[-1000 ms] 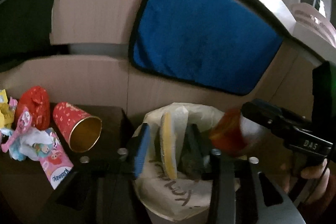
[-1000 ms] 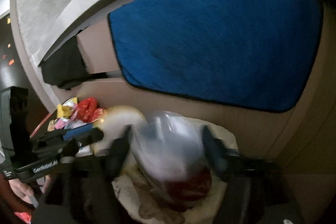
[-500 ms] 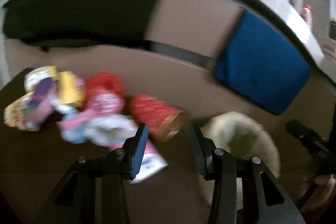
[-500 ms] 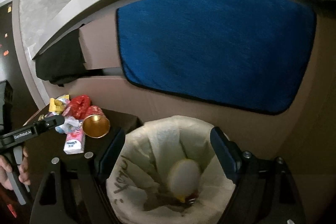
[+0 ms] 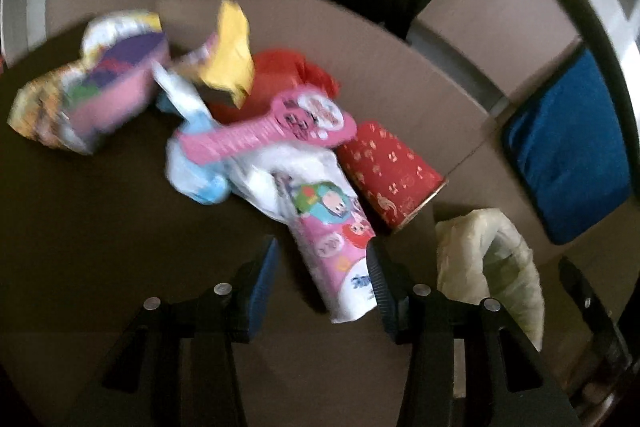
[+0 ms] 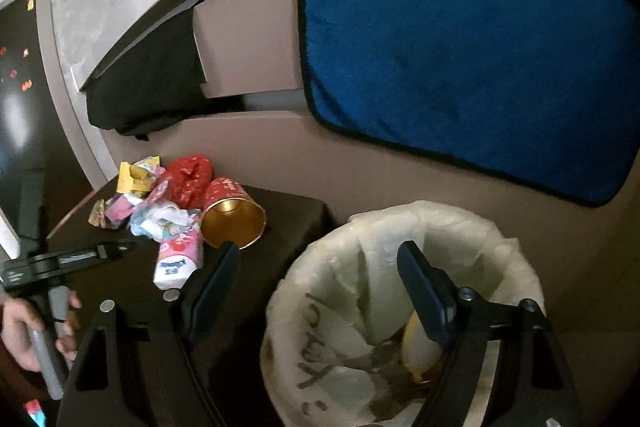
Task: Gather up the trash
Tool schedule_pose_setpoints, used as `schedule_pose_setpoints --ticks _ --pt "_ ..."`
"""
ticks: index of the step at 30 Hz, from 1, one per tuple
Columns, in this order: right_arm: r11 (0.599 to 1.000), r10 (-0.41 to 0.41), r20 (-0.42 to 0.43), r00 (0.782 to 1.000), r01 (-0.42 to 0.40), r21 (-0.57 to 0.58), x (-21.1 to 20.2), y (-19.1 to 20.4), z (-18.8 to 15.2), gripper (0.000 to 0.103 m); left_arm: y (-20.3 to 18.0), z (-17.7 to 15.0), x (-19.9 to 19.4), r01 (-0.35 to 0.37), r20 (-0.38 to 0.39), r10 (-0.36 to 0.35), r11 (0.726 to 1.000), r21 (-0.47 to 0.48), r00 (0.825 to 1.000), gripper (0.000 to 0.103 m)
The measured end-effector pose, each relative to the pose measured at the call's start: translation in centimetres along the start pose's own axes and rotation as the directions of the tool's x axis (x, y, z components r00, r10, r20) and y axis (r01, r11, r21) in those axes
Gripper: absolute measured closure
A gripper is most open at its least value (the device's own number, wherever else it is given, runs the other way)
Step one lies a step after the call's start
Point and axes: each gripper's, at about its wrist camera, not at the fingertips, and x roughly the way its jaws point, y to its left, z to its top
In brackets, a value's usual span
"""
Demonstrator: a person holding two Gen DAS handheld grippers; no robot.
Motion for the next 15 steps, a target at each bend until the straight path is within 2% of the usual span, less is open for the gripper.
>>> schedule_pose_setpoints --ticks 4,5,7,9,12,15 --pt "0.998 -0.056 -0.005 0.998 0.056 -0.022 0.3 0.3 -0.4 0.025 -1.1 -0.1 2.8 -0.053 -0.042 0.052 0.999 -0.007 0.998 0.054" --pt "0.998 -0.062 -0.009 0.998 0.062 -0.021 0.3 0.2 -0.4 0.025 -1.5 -0.2 3.0 -0.07 -0.011 0.07 0.998 0.008 0.997 0.052" --pt "0.998 -0.066 -0.015 0.998 0.066 -0.011 0.4 -0.1 -0.6 0.025 -2.1 0.0 3.5 -0.11 0.001 0.11 0.994 0.025 0.994 0.052" --pt "0.998 -0.067 -0.015 0.998 0.067 -0.005 0.6 -0.2 -0.7 0.025 -2.4 0.2 3.8 -0.134 -0.013 0.135 0.991 0.015 0.991 0.052" --pt "0.999 -0.047 -0.023 0.999 0.046 -0.007 1.3 0.5 -0.5 0.025 -2.5 0.4 3.9 -0.13 -0.033 0.132 0.989 0.067 0.991 0.057" --pt "1.0 0.01 -0.037 0.999 -0.011 -0.026 2.4 2.0 0.1 0.025 -1.8 -0.1 2.6 -0.135 -0.025 0.141 0.979 0.15 0.99 0.063"
